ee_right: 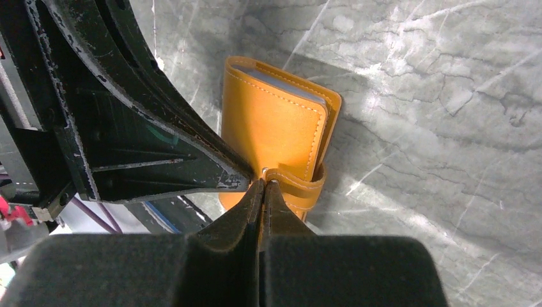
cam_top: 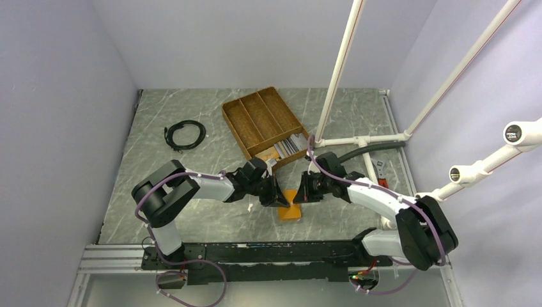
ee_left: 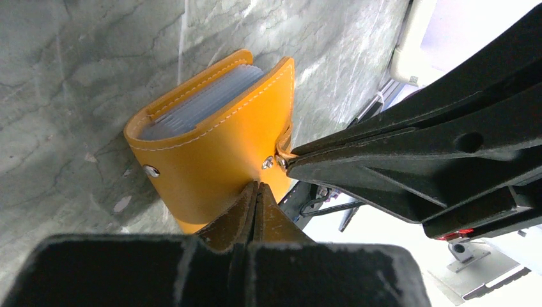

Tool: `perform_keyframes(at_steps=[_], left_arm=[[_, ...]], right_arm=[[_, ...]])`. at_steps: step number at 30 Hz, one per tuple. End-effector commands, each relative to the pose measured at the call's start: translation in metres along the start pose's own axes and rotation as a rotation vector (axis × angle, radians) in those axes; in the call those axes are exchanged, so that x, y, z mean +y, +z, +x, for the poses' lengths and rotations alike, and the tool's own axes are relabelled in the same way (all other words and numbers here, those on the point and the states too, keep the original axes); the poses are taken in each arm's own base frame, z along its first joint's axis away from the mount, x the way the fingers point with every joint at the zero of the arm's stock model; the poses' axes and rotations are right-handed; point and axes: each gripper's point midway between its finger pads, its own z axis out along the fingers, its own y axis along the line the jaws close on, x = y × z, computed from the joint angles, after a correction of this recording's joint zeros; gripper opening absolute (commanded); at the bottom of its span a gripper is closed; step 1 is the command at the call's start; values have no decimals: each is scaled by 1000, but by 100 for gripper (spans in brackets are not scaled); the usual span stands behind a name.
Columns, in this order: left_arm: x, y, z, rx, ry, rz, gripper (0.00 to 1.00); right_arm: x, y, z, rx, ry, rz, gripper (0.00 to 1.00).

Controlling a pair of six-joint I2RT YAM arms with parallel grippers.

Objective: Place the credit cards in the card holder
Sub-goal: Close the card holder at the center of the board.

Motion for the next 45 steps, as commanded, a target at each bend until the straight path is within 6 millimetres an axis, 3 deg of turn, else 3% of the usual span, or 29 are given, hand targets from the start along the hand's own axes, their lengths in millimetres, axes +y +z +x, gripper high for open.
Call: perform_keyframes(at_steps=[1, 16, 21, 33, 36, 38, 41, 45], left_arm=[[36, 4, 10, 2, -26, -119, 0], [39, 5, 11, 1, -35, -116, 0], [39, 4, 10, -7, -32, -120, 0], [34, -2, 9, -31, -21, -102, 0], [27, -7, 8, -34, 0, -88, 0], [12, -16, 5, -41, 38, -62, 0], [-6, -37, -3, -86, 114, -72, 17], [-15, -75, -14, -161, 182, -112, 51]], right_arm=[[20, 4, -10, -25, -12, -114, 0], [15, 11, -1, 45, -27, -113, 0], [-1, 14, 8, 114, -9, -31, 0], [-64, 35, 46, 245, 128, 247, 0], [-73, 40, 54, 250, 180, 264, 0], [-72, 43, 50, 239, 199, 251, 0], [-41, 40, 27, 196, 121, 112, 2], [7, 11, -23, 51, -77, 50, 41]])
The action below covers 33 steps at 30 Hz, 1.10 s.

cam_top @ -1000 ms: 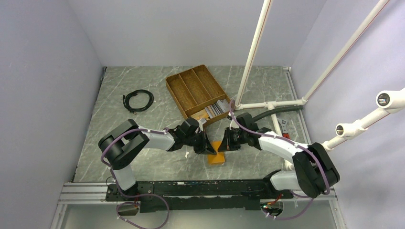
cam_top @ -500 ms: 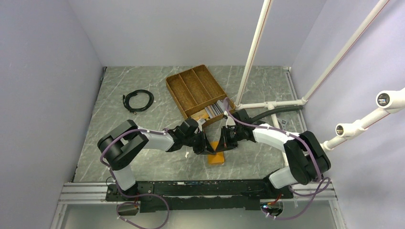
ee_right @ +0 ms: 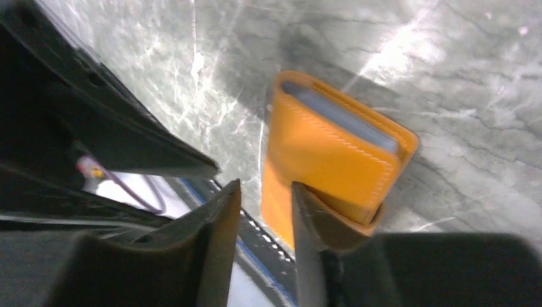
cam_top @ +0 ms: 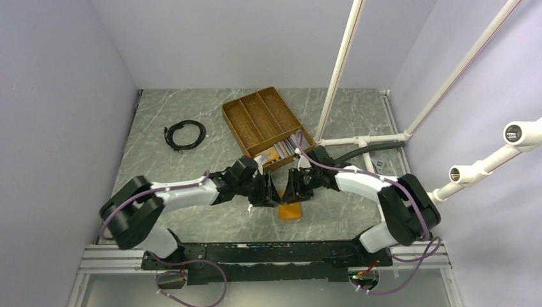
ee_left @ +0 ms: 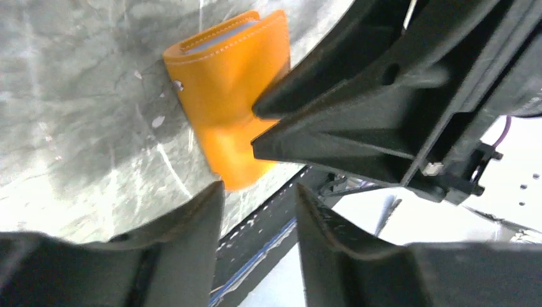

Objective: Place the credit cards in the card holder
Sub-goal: Close the card holder at the center of the board, then pick up the card holder from the center of the board.

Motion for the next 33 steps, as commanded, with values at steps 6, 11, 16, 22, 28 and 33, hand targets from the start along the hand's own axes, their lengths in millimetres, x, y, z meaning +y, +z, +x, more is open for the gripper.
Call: perform_keyframes(at_steps=[6, 11, 16, 22, 28, 33], left_arm=[[-3, -59, -23, -85, 95, -51, 67], [7, -61, -22, -97, 70, -76, 72], [10, -60, -24, -109, 49, -87, 75], [12, -75, -27, -160, 46, -114, 75], [13, -100, -30, -236, 61, -137, 76], [13, -114, -29, -273, 63, -130, 77]], right_arm=[[29, -69, -46, -235, -316, 222, 64], [6, -77, -46, -283, -260, 341, 81], [-12, -60, -42, -320, -92, 374, 100], [-16, -46, -30, -399, -59, 615, 100], [-20, -19, -17, -328, -105, 730, 100], [-12, 7, -5, -271, -162, 762, 100]])
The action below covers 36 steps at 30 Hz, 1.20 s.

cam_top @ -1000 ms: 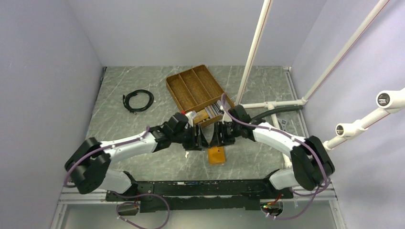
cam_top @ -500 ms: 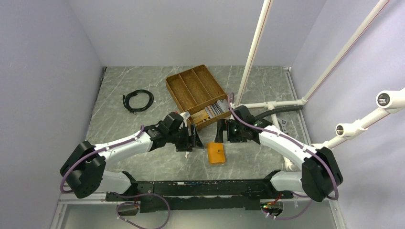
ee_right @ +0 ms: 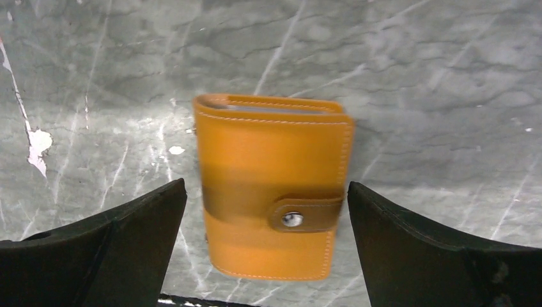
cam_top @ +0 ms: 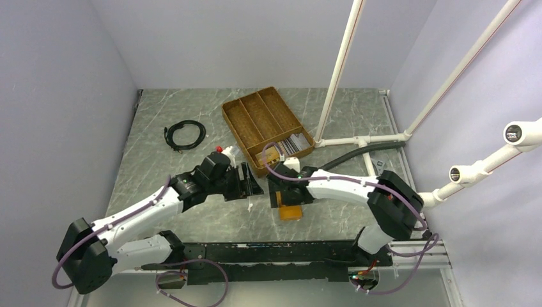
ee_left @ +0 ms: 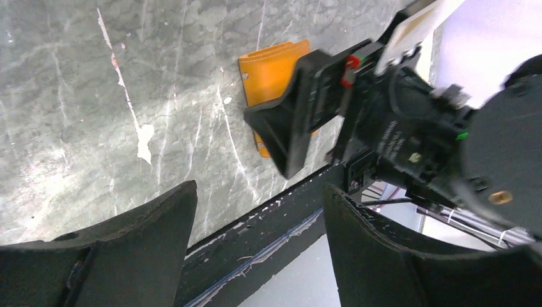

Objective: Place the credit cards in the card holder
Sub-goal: Pick up the card holder from the center of the board.

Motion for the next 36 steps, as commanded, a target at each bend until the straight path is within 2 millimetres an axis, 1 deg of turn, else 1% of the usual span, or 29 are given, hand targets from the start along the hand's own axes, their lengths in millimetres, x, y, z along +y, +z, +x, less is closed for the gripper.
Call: perform_keyframes(at_steps=[1, 5, 10, 13, 14, 16, 17, 20, 22, 24, 26, 27, 30, 32, 33, 35, 36], left_arm=[[12, -10, -2, -40, 2, -41, 77], [16, -19, -5, -69, 7, -56, 77], [19, -30, -12, -110, 21, -88, 77], [21, -35, -16, -135, 20, -101, 77], [21, -36, -17, -141, 21, -102, 77], [21, -38, -18, -151, 21, -105, 77], [21, -39, -19, -156, 18, -107, 77], [21, -46, -21, -172, 15, -110, 77], [20, -59, -29, -222, 15, -125, 77], [15, -81, -41, -288, 24, -134, 77], [6, -113, -57, -380, 47, -139, 77], [3, -130, -62, -416, 62, -145, 77], [-24, -187, -85, -554, 124, -90, 78], [-41, -223, -96, -617, 178, -61, 79], [-54, -249, -102, -659, 200, -36, 80], [-67, -283, -110, -701, 235, -35, 80], [-71, -296, -112, -714, 251, -37, 80]], right_arm=[[10, 3, -1, -23, -25, 73, 99], [13, 7, 6, -20, -55, 109, 94], [13, 10, 12, -18, -48, 78, 77], [12, 7, 9, -35, -48, 77, 71], [12, 5, 8, -41, -50, 72, 67], [13, 2, 4, -60, -48, 59, 53], [14, 1, 3, -68, -53, 47, 49], [24, -4, -4, -91, -103, -15, 49], [35, -8, -8, -113, -148, -87, 49], [53, -13, -10, -137, -194, -206, 49], [76, -22, -14, -164, -240, -336, 49], [91, -27, -16, -169, -260, -410, 48], [143, -40, -30, -206, -311, -607, 48], [177, -43, -38, -194, -342, -696, 47], [195, -46, -43, -200, -360, -738, 47], [231, -49, -45, -208, -422, -794, 46], [250, -50, -46, -217, -467, -822, 46]])
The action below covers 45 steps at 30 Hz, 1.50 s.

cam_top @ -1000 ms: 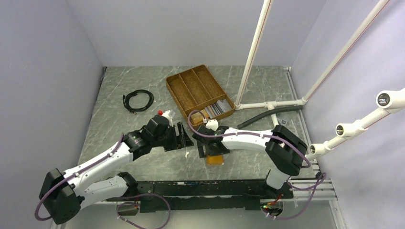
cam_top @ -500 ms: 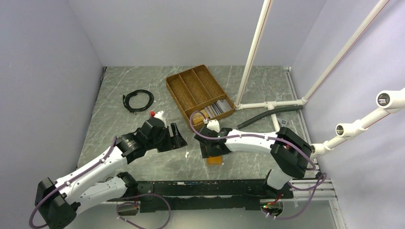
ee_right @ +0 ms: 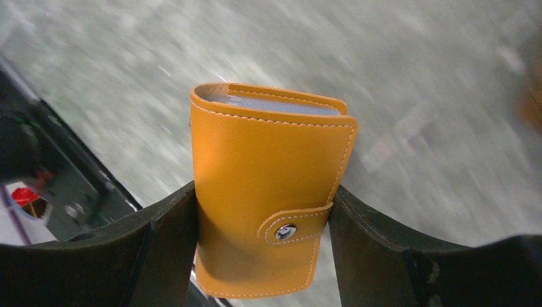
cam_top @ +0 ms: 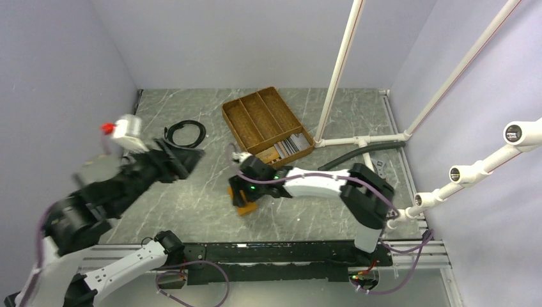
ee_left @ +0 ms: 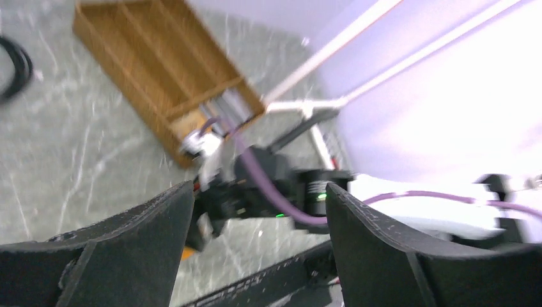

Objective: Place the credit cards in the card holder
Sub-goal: Pick up the card holder from the center of the board, then place the card holder at the corner of the board, then reset both arms

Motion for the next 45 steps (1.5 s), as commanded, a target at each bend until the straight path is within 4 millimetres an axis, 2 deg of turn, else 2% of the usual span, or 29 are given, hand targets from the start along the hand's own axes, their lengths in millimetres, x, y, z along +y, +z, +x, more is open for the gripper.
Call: perform_keyframes(at_steps=[1, 2, 4, 7, 12, 17, 19, 21, 22, 24, 27, 28, 29, 30, 31, 33, 36, 38, 40, 45], left_arm=[[1, -39, -45, -80, 132, -53, 80], [-3, -45, -53, -97, 139, -46, 80], [-8, -56, -64, -129, 145, -27, 81], [-13, -64, -71, -152, 141, -5, 81], [-19, -65, -75, -167, 139, 27, 81], [-24, -63, -77, -170, 143, 44, 81], [-27, -61, -76, -166, 143, 52, 81], [-28, -59, -76, -159, 145, 52, 81], [-29, -57, -75, -156, 146, 52, 82], [-31, -54, -75, -151, 150, 54, 82], [-33, -51, -78, -153, 161, 51, 82], [-34, -52, -82, -162, 166, 49, 82], [-35, -54, -86, -174, 166, 51, 82], [-36, -57, -90, -193, 167, 53, 82], [-37, -60, -94, -212, 163, 55, 82], [-35, -63, -101, -252, 159, 49, 82], [-36, -63, -110, -303, 157, 49, 82], [-39, -62, -116, -335, 167, 66, 82], [-45, -60, -122, -365, 181, 84, 82], [-51, -53, -135, -411, 217, 72, 83]], right_arm=[[109, 23, -67, -143, -211, -315, 47], [124, 32, -73, -139, -243, -333, 47], [153, 52, -74, -113, -315, -361, 47], [184, 75, -75, -105, -419, -387, 48], [212, 102, -62, -64, -597, -393, 50], [218, 123, -56, -56, -714, -319, 64], [216, 122, -62, -64, -692, -282, 78], [215, 113, -72, -76, -645, -259, 95], [213, 105, -78, -80, -616, -243, 98], [209, 85, -88, -76, -561, -227, 99], [191, 54, -90, -66, -508, -196, 100], [175, 46, -81, -46, -491, -162, 100], [171, 22, -86, -73, -475, -160, 100], [158, 8, -82, -81, -455, -143, 100], [145, -6, -76, -89, -433, -126, 100], [113, -40, -76, -146, -368, -64, 100], [71, -106, -83, -279, -295, 53, 100], [49, -157, -96, -392, -260, 141, 100], [37, -213, -114, -513, -237, 200, 100], [28, -349, -160, -831, -243, 245, 100]])
